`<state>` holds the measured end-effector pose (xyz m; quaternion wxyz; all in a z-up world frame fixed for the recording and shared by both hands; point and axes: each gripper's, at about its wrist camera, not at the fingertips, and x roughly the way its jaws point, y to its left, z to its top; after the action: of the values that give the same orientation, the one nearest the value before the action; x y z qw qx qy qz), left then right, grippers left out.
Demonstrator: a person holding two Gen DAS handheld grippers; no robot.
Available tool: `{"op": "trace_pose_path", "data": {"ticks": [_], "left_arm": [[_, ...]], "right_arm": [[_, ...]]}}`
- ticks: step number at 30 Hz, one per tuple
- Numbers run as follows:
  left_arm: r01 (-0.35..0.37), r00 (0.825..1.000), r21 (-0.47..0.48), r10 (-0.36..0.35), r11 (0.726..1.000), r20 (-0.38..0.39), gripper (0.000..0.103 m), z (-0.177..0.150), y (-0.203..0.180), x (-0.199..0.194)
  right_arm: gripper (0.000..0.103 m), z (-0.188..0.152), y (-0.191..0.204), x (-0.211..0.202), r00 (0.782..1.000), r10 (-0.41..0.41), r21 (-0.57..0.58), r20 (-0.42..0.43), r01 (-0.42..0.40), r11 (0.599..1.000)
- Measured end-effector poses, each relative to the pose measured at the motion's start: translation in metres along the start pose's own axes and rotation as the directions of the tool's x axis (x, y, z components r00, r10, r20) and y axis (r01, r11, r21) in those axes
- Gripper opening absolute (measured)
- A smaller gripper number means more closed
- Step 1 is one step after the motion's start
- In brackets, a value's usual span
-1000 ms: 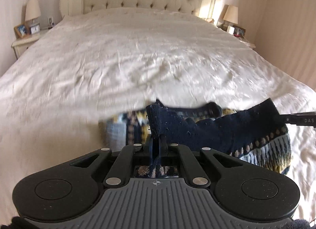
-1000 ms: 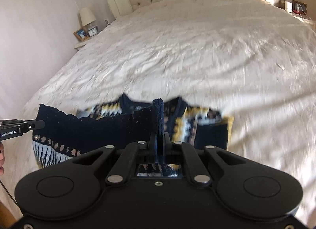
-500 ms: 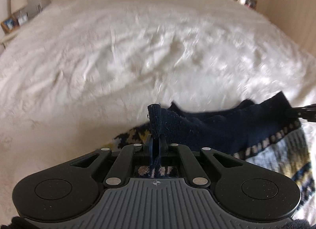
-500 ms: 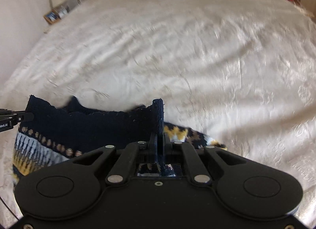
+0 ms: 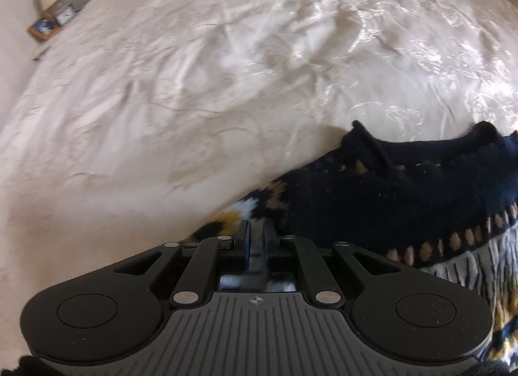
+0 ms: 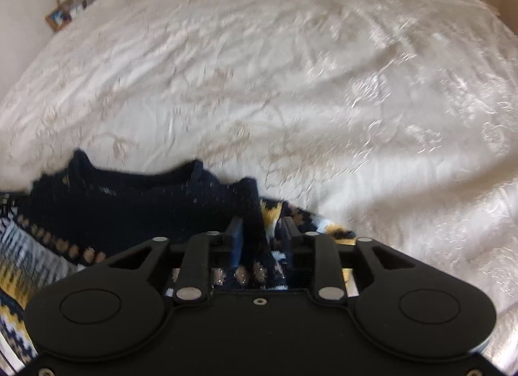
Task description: Fold small clothes
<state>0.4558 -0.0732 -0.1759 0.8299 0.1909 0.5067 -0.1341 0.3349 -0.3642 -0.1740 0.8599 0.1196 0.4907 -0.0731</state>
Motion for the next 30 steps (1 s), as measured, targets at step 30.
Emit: {"op": "trace_pose_path", "data": {"ticks": [30], "left_arm": [[0.184,0.983,-0.008,-0.184,0.983,-0.019,0.02,-0.139,-0.072,-0.133]], "right_arm": [[0.072,-0.155,0.008,-0.136,0.999,0.014,0.267,-0.047,-0.001,0.964]]}}
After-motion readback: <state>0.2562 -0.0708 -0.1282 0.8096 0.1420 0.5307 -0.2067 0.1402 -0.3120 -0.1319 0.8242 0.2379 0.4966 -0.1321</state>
